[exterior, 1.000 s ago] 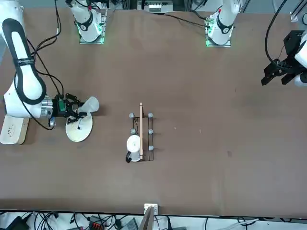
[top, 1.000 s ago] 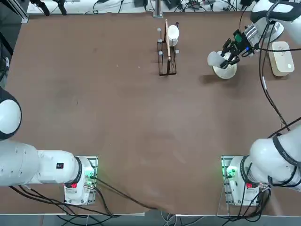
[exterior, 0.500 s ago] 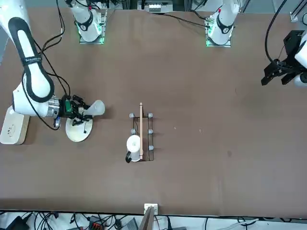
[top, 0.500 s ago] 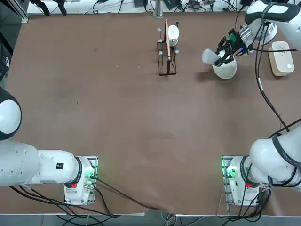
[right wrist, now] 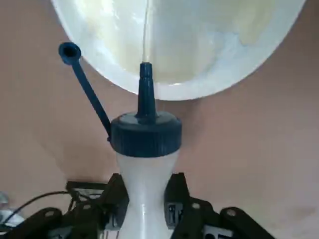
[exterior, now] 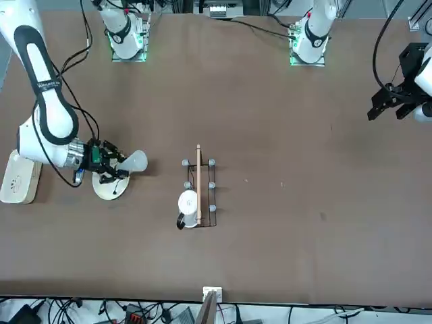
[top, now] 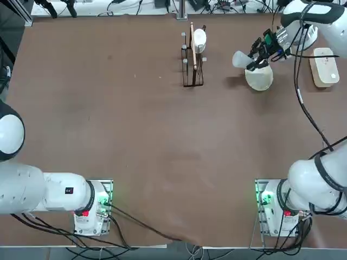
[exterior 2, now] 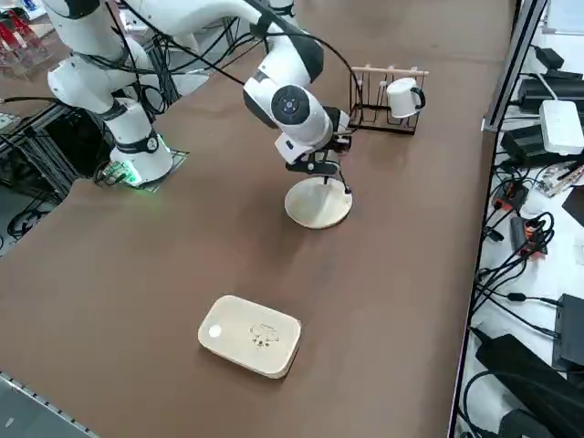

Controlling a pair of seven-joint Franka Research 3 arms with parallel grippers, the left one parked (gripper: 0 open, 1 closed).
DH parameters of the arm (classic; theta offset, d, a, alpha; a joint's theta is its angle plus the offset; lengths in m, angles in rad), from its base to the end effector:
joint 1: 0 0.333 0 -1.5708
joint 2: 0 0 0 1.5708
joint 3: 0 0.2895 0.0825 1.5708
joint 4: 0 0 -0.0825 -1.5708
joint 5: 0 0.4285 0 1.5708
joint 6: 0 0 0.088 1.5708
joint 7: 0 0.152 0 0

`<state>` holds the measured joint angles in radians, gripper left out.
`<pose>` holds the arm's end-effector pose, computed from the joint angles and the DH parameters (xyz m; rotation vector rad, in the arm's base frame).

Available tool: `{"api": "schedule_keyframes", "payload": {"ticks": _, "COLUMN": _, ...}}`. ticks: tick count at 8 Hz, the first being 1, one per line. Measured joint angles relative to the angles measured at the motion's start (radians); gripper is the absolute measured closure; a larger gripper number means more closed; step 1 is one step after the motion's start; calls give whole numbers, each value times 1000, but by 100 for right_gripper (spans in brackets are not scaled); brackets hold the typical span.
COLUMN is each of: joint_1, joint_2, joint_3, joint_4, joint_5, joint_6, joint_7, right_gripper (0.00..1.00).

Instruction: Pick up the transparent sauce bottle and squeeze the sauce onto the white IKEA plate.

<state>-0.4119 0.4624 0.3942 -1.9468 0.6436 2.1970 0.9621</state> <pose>0.6245 0.0385 0.1635 -1.9333 1.7035 0.6359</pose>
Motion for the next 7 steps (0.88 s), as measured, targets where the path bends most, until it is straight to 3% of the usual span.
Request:
{"api": "schedule_keyframes", "payload": {"ticks": 4, "joint_1": 8, "joint_2": -1, "joint_3": -2, "joint_4": 1, "joint_5": -2, "joint_6": -2, "joint_7": 0, "right_gripper": 59}}
{"api": "schedule_keyframes", "payload": {"ticks": 7, "joint_1": 18, "joint_2": -20, "joint_3": -2, "joint_4": -25, "joint_5": -140, "joint_6": -2, "joint_7": 53, "right_gripper": 59}}
